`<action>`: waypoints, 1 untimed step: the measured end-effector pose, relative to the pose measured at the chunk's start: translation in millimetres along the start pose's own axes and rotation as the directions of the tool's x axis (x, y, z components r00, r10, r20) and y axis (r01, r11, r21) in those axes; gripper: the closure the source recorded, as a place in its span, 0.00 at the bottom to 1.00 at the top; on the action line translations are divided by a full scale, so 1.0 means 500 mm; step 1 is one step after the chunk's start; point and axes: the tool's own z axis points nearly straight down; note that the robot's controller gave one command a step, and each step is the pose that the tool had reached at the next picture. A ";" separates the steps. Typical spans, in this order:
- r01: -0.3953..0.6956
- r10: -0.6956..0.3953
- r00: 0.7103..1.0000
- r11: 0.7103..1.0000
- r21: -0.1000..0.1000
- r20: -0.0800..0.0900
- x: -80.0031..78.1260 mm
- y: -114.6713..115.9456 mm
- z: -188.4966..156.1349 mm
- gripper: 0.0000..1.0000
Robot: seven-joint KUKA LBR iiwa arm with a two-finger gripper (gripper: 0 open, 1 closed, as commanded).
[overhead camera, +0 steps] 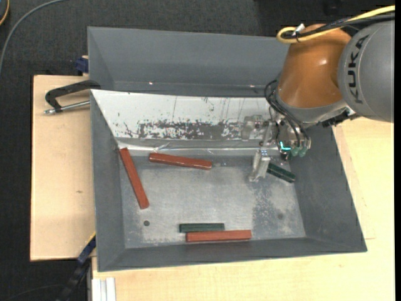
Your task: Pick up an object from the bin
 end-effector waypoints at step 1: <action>0.081 -0.081 0.997 0.997 -0.002 0.006 0.041 0.128 -0.019 0.00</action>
Offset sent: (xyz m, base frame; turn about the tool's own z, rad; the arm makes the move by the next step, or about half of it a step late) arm -0.0205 0.0590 0.0080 -0.0739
